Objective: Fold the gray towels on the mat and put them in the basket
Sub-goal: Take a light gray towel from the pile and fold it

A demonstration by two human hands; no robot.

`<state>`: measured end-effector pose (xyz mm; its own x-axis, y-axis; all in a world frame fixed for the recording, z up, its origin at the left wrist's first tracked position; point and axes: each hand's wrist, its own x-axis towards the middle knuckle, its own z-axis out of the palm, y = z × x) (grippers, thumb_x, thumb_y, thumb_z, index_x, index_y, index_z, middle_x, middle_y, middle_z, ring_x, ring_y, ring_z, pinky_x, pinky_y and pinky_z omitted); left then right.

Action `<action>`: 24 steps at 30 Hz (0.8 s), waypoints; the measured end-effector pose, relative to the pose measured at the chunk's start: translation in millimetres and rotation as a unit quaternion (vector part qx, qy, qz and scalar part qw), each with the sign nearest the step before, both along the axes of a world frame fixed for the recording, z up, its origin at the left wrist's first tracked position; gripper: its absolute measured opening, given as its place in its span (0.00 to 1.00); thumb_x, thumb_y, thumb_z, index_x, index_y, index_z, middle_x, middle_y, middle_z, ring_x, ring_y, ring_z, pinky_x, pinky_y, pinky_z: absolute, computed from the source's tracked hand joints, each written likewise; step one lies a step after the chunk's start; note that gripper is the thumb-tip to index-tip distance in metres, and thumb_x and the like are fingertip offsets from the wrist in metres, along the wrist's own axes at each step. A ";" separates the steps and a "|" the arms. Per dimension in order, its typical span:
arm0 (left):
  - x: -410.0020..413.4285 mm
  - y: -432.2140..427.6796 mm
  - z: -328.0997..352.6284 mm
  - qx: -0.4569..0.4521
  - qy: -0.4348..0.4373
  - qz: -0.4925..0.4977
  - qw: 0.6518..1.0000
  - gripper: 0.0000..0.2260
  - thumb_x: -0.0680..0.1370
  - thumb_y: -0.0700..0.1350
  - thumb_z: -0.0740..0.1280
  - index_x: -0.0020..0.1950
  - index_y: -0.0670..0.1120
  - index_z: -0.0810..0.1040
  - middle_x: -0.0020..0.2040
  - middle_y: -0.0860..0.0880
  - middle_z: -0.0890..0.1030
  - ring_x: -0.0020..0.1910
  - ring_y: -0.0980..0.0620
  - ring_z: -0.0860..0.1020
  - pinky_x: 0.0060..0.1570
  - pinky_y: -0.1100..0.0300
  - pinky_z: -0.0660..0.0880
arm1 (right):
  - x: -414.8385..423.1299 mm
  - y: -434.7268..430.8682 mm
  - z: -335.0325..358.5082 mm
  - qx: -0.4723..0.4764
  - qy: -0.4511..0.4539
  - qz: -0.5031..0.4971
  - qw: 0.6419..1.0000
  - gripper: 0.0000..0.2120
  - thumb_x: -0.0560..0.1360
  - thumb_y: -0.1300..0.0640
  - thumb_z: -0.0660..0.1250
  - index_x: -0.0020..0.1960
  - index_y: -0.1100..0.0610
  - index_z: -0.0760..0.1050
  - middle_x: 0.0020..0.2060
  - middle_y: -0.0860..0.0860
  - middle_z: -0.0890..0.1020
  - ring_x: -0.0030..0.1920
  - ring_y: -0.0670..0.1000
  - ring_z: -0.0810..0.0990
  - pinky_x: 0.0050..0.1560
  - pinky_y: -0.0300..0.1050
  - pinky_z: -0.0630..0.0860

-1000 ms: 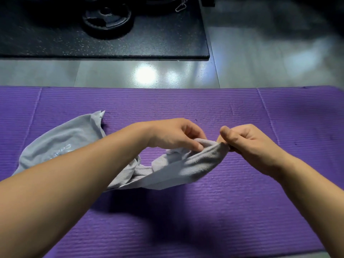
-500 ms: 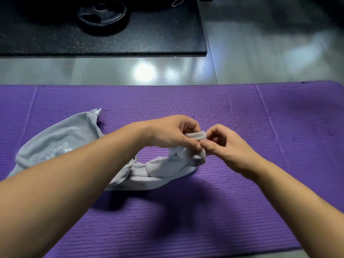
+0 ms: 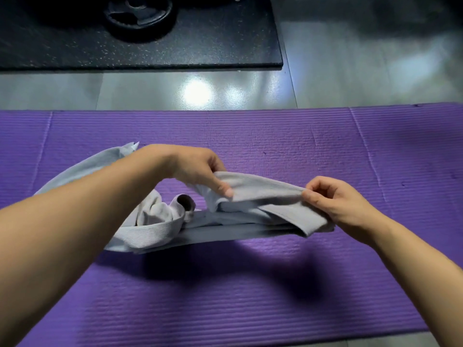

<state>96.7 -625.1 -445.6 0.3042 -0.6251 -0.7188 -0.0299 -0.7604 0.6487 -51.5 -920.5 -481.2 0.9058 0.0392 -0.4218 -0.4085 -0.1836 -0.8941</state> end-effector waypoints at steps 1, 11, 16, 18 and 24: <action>0.9 1.1 0.0 -0.033 0.000 0.025 0.999 0.17 0.70 0.59 0.78 0.48 0.46 0.86 0.47 0.46 0.87 0.47 0.49 0.83 0.58 0.48 0.78 | -2.4 -2.7 -4.3 0.004 0.012 0.001 1.000 0.18 0.71 0.42 0.75 0.41 0.57 0.77 0.34 0.49 0.78 0.33 0.44 0.72 0.34 0.36 0.68; -2.4 -3.6 -11.2 -0.204 0.073 0.155 0.964 0.14 0.82 0.49 0.67 0.60 0.40 0.82 0.55 0.40 0.84 0.50 0.48 0.82 0.54 0.52 0.78 | 44.0 60.9 -3.8 0.030 0.057 0.091 0.994 0.21 0.72 0.45 0.71 0.61 0.52 0.79 0.51 0.54 0.87 0.52 0.50 0.85 0.52 0.43 0.80; 12.1 24.1 -16.2 -0.137 0.052 0.178 0.973 0.14 0.72 0.53 0.76 0.50 0.44 0.84 0.45 0.45 0.85 0.42 0.50 0.82 0.43 0.57 0.79 | 43.2 53.2 -7.5 0.040 0.099 0.100 0.989 0.21 0.70 0.41 0.71 0.46 0.60 0.82 0.39 0.52 0.84 0.38 0.47 0.81 0.39 0.40 0.76; 17.8 34.1 -21.2 -0.064 0.032 0.135 0.988 0.15 0.69 0.51 0.79 0.48 0.43 0.83 0.41 0.45 0.85 0.36 0.51 0.82 0.32 0.60 0.78 | 39.5 41.0 -7.9 0.054 0.093 0.070 0.992 0.28 0.65 0.34 0.75 0.46 0.59 0.84 0.42 0.56 0.86 0.40 0.51 0.83 0.40 0.43 0.79; 36.1 35.1 -26.5 -0.025 0.051 0.052 0.997 0.18 0.64 0.53 0.83 0.46 0.44 0.86 0.44 0.43 0.86 0.44 0.50 0.81 0.49 0.56 0.74 | 7.9 3.9 6.0 -0.005 0.073 0.003 0.997 0.38 0.55 0.24 0.75 0.47 0.55 0.85 0.43 0.54 0.86 0.41 0.50 0.82 0.39 0.42 0.79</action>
<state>132.8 -589.9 -472.1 0.2965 -0.6302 -0.7176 0.1150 -0.7224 0.6818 -43.6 -916.6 -475.2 0.8347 0.0391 -0.5493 -0.5328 -0.1943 -0.8236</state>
